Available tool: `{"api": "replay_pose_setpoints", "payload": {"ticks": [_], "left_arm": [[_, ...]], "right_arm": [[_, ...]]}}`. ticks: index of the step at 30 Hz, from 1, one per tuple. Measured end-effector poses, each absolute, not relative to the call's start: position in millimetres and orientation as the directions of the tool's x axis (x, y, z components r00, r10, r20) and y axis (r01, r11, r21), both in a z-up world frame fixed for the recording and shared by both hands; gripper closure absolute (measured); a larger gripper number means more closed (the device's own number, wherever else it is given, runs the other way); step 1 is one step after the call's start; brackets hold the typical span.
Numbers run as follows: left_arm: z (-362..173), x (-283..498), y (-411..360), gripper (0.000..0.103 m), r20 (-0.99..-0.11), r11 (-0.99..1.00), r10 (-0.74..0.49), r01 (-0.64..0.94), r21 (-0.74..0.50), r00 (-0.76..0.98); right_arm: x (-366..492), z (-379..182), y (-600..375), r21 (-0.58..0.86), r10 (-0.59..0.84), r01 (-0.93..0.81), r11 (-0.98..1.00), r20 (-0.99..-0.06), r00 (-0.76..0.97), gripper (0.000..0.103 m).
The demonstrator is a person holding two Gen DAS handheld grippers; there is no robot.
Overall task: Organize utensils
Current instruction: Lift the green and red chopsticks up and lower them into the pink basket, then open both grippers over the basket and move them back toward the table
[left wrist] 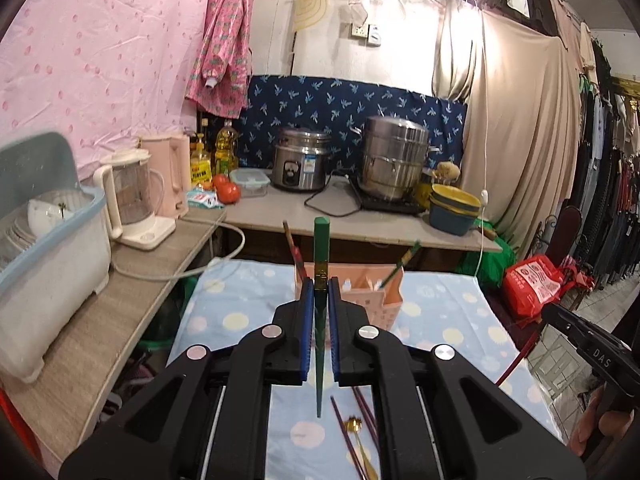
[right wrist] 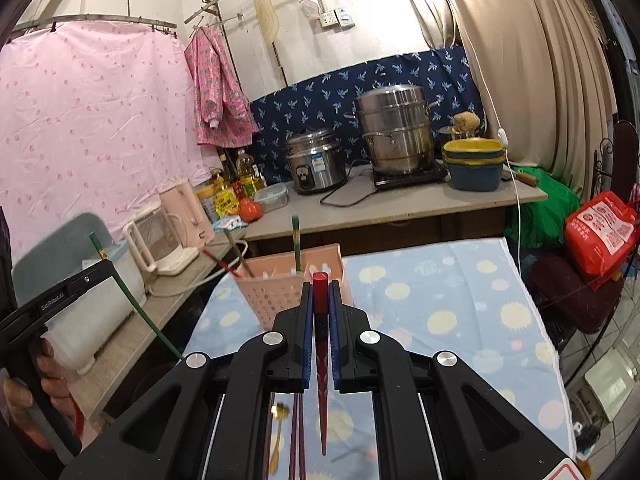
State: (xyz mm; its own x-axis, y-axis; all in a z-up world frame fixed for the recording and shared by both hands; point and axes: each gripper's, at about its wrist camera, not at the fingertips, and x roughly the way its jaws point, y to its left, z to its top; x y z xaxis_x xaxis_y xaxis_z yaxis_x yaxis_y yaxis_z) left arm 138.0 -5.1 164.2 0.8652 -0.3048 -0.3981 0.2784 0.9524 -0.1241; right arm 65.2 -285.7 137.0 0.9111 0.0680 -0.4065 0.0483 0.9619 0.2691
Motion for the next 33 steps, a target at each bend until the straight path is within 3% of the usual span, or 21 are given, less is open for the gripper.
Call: {"api": "replay_pose_setpoints", "payload": {"ticks": [13, 28, 33], "left_arm": [[225, 240, -46, 0.096, -0.307, 0.937, -0.348, 0.315, -0.153, 0.886], [169, 322, -86, 0.096, -0.405, 0.943, -0.332, 0.308, -0.124, 0.852], [154, 329, -84, 0.096, -0.431, 0.943, -0.331, 0.304, -0.133, 0.840]], "right_arm": [[187, 201, -304, 0.271, 0.029, 0.051, 0.961, -0.284, 0.959, 0.096], [266, 200, -298, 0.307, 0.074, 0.006, 0.952, -0.246, 0.966, 0.096], [279, 189, -283, 0.301, 0.113, -0.026, 0.953, -0.274, 0.955, 0.096]]}}
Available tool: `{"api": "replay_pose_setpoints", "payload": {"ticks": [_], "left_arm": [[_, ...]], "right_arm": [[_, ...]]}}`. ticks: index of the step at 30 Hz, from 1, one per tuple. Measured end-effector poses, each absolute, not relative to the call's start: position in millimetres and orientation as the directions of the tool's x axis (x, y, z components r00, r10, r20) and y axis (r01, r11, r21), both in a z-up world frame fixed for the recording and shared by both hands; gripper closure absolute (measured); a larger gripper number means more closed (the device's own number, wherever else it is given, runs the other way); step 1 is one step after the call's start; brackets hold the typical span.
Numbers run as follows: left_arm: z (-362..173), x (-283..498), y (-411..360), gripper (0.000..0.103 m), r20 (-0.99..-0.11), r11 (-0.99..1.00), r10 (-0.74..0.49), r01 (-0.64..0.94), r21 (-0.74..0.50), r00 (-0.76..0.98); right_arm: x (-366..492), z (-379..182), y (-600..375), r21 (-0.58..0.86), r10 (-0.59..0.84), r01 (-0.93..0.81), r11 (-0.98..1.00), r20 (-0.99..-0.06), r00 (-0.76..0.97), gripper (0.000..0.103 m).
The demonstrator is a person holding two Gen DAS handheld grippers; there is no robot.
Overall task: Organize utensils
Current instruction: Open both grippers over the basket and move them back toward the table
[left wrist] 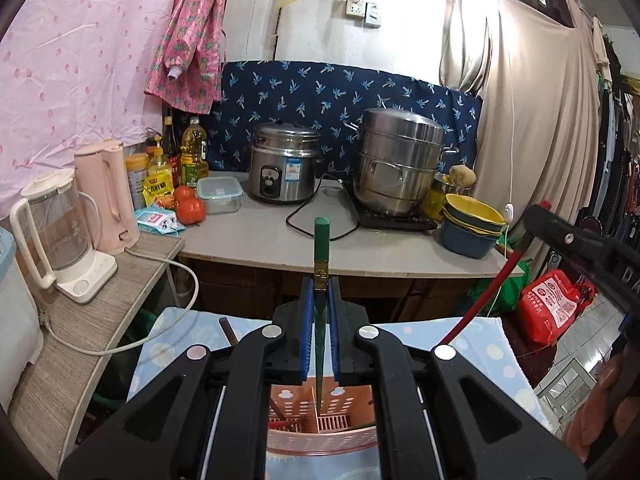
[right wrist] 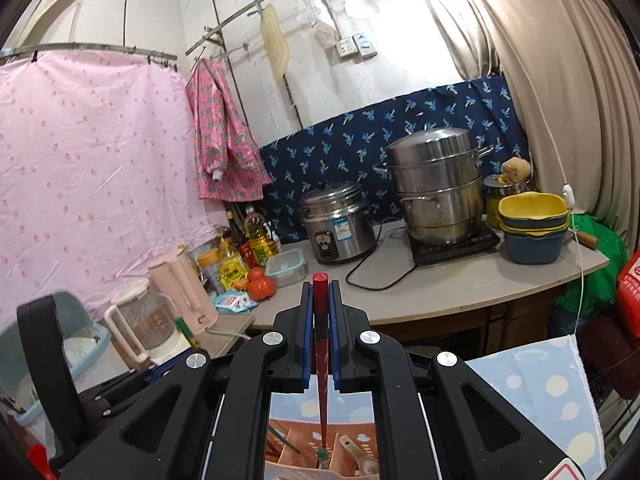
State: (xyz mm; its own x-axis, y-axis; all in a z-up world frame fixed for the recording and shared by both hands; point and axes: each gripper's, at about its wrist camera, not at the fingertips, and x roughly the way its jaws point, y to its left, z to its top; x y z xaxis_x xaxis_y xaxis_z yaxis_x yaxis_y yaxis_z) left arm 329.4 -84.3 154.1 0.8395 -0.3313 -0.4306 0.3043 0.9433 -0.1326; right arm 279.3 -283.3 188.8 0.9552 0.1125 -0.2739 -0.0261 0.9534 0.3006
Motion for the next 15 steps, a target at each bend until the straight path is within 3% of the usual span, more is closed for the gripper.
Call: {"api": "replay_pose_setpoints", "payload": {"ticks": [3, 5, 7, 15], "left_arm": [[148, 330, -82, 0.095, -0.444, 0.944, -0.328, 0.299, -0.137, 0.834], [146, 328, -79, 0.085, -0.445, 0.945, -0.326, 0.293, -0.142, 0.834], [146, 325, -76, 0.070, -0.439, 0.947, -0.323, 0.286, -0.150, 0.839], [148, 299, -62, 0.065, -0.428, 0.946, -0.323, 0.282, -0.157, 0.844]], "right_arm": [[287, 172, -273, 0.279, 0.124, -0.032, 0.960, -0.319, 0.940, 0.095], [286, 165, -270, 0.270, 0.113, -0.021, 0.963, -0.330, 0.937, 0.084], [282, 162, -269, 0.270, 0.115, -0.023, 0.963, -0.332, 0.936, 0.081], [251, 164, -272, 0.258, 0.105, -0.016, 0.966, -0.333, 0.937, 0.074]]}}
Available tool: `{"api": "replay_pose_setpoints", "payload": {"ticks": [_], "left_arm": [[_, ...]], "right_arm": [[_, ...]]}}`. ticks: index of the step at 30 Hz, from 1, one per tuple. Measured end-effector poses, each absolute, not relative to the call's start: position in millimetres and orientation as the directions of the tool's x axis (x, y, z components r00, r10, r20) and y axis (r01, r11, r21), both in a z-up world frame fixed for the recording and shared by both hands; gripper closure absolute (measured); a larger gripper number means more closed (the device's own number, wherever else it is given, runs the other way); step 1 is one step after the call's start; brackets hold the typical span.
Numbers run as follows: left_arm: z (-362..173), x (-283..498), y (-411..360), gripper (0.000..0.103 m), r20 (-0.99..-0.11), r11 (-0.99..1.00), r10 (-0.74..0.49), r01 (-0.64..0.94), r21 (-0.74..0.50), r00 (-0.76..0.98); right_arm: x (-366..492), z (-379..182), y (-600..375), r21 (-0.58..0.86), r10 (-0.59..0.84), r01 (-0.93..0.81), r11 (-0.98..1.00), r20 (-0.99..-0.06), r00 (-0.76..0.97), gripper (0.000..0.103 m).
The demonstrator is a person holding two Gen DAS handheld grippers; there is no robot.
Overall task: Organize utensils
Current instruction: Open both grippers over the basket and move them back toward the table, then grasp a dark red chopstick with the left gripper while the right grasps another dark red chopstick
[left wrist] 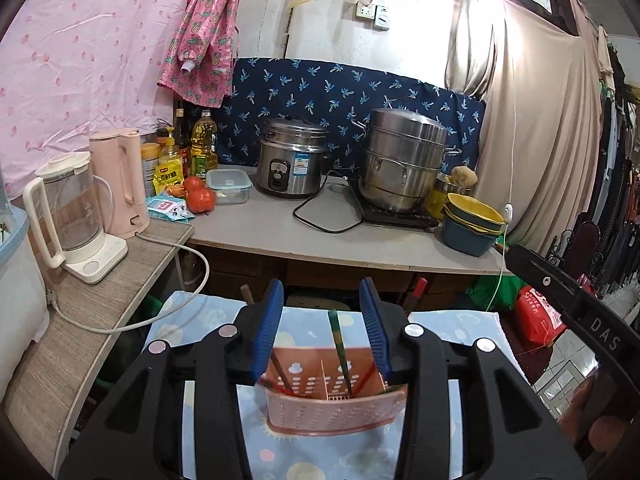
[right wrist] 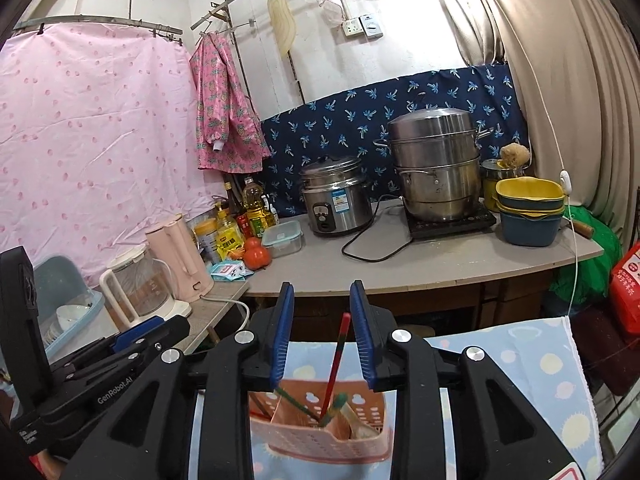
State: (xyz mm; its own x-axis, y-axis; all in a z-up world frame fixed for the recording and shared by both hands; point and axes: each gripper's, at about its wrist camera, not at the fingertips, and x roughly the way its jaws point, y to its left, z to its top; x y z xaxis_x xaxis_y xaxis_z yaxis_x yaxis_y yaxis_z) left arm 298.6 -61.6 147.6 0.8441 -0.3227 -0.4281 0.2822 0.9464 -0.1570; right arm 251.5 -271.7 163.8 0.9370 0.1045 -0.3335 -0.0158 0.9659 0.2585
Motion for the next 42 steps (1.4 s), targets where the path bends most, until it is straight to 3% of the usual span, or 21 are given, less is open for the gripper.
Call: {"api": "replay_pose_setpoints", "payload": {"ticks": [10, 26, 31, 42], "left_arm": [[119, 223, -38, 0.065, -0.486, 0.957, -0.289, 0.260, -0.128, 0.824], [-14, 80, -32, 0.063, -0.715, 0.943, -0.312, 0.296, -0.153, 0.626], [-50, 53, -49, 0.063, -0.769, 0.925, -0.338, 0.343, -0.164, 0.542], [-81, 40, -70, 0.063, -0.802, 0.920, -0.320, 0.368, -0.136, 0.504]], "right_arm": [[162, 124, -267, 0.194, 0.066, 0.020, 0.981, -0.426, 0.902, 0.071], [11, -8, -260, 0.237, 0.075, 0.121, 0.964, -0.677, 0.733, 0.071], [-15, -34, -255, 0.225, 0.061, 0.145, 0.963, -0.712, 0.700, 0.071], [-33, -54, -246, 0.260, 0.094, 0.148, 0.954, -0.731, 0.676, 0.071]]}}
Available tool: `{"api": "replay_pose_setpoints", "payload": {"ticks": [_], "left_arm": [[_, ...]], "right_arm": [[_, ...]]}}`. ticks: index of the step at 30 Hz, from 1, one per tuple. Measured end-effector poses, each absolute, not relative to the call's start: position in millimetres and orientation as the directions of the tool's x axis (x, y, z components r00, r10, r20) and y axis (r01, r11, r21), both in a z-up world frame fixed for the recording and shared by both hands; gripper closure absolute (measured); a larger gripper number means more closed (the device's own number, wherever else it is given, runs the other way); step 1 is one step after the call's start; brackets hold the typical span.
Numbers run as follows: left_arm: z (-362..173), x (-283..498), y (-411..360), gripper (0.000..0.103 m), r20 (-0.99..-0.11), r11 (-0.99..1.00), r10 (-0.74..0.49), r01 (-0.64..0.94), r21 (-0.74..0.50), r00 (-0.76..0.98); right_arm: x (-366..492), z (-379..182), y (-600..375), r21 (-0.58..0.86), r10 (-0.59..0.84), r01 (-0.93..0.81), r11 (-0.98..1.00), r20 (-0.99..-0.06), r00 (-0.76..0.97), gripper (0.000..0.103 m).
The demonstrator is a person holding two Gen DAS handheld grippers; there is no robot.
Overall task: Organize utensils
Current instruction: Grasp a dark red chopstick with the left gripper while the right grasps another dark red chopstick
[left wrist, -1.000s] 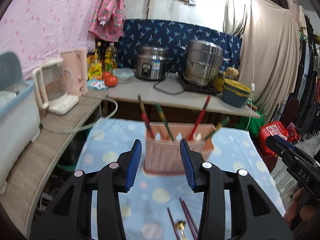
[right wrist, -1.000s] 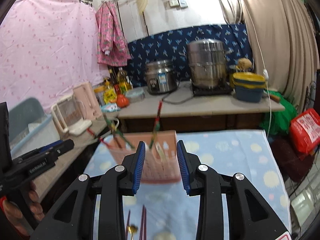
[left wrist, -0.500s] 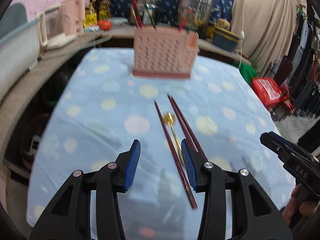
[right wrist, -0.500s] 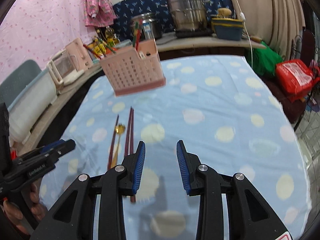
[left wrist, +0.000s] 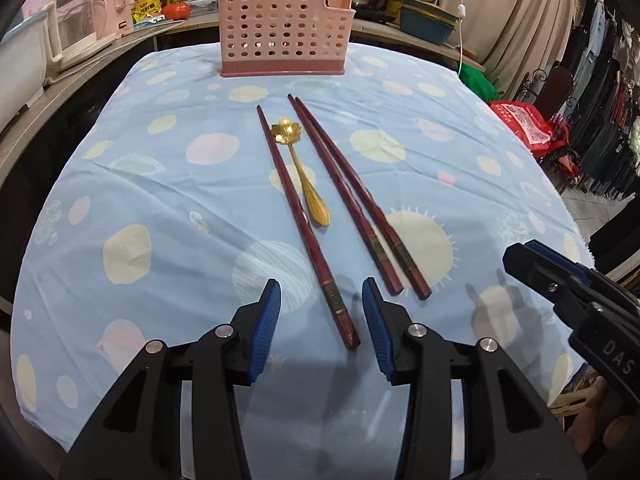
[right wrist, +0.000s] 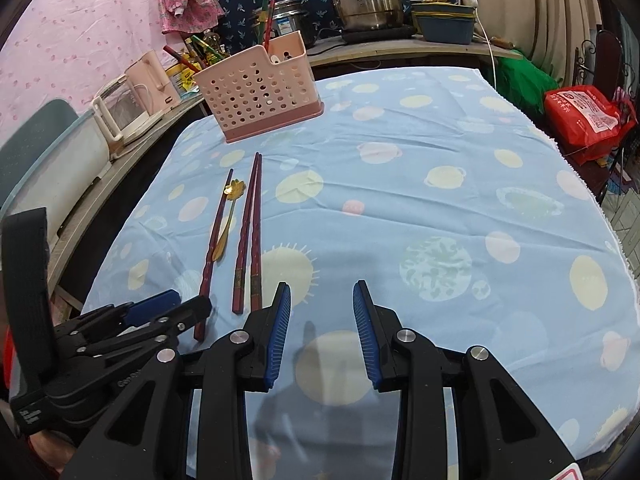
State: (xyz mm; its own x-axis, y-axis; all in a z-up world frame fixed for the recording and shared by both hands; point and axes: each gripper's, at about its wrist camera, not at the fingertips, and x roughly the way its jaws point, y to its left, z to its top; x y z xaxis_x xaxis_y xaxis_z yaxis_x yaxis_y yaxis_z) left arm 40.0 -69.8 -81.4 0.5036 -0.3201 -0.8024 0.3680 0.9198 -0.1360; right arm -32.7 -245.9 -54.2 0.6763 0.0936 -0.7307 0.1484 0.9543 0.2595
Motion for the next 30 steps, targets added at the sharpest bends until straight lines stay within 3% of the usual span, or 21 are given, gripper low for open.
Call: {"api": "replay_pose_setpoints", "payload": {"ticks": [6, 10, 16, 24, 30], "left_arm": [[-83, 42, -62, 0.065, -0.806, 0.927, -0.301, 0.354, -0.123, 0.509], [-85, 45, -52, 0.079, -0.808, 0.932, -0.293, 0.341, -0.122, 0.511], [-86, 47, -44, 0.091, -0.807, 0.935, -0.292, 0.329, -0.129, 0.513], [-86, 49, -42, 0.095, -0.804, 0.937, -0.293, 0.324, -0.133, 0.518], [-86, 49, -42, 0.095, -0.804, 0.937, -0.294, 0.323, -0.134, 0.518]], "right_arm": [[-29, -59, -237, 0.266, 0.115, 0.130, 0.955, -0.738, 0.665, 0.071], [-25, -64, -227, 0.265, 0.133, 0.107, 0.958, -0.746, 0.653, 0.071], [-16, -71, -213, 0.248, 0.145, 0.075, 0.966, -0.756, 0.638, 0.071], [-1, -74, -199, 0.212, 0.133, 0.047, 0.976, -0.756, 0.641, 0.074], [8, -78, -197, 0.199, 0.126, 0.045, 0.979, -0.763, 0.633, 0.084]]}}
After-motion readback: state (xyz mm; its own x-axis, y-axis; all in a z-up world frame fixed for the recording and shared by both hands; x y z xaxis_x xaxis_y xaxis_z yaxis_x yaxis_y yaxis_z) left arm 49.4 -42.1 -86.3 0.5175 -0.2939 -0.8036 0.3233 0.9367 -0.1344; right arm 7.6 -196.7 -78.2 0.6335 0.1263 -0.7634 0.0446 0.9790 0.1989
